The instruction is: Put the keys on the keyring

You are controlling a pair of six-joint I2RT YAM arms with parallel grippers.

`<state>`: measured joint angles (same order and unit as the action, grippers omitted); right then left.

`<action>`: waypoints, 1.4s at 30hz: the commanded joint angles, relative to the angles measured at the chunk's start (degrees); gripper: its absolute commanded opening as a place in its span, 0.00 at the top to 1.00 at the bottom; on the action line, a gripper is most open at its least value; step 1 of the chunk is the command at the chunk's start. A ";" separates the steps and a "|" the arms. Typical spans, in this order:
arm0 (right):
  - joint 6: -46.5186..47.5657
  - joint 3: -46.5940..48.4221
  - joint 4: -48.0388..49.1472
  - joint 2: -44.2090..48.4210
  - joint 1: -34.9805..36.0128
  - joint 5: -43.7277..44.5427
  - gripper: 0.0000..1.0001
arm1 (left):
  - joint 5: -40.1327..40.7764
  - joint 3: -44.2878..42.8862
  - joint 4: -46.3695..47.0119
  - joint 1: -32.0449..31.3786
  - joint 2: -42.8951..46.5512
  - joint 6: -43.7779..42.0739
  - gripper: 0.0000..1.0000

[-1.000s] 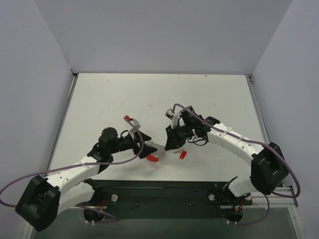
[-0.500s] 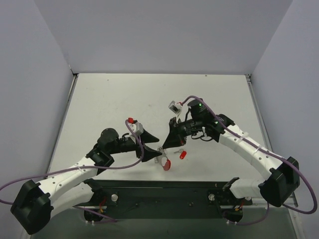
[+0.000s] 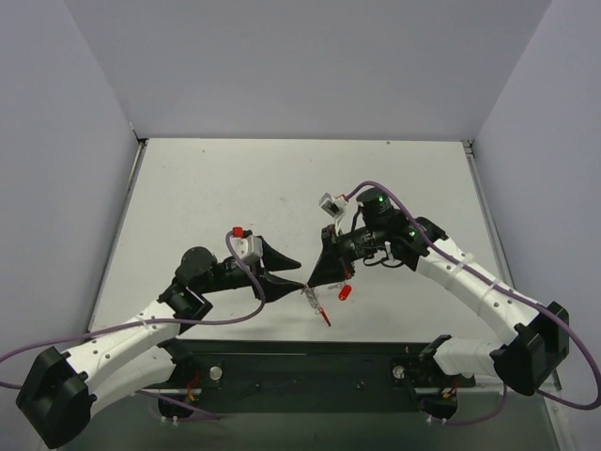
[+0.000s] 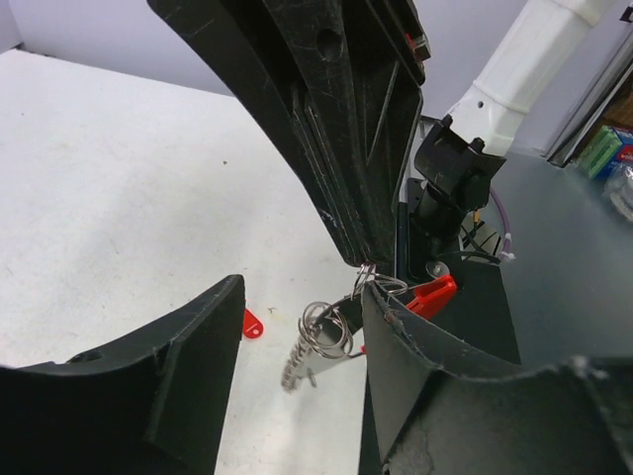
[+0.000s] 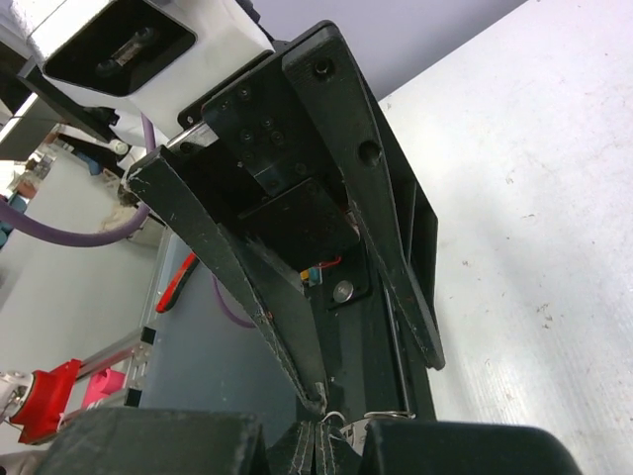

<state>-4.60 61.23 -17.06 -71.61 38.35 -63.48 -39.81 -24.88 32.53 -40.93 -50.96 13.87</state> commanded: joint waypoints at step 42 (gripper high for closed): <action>0.12 0.38 3.70 5.52 -0.38 3.98 0.51 | 1.84 -0.95 7.90 -3.37 -1.25 0.63 1.00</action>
<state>-4.64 61.30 -15.66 -65.89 37.91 -58.48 -39.05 -24.93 36.18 -44.21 -52.93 13.34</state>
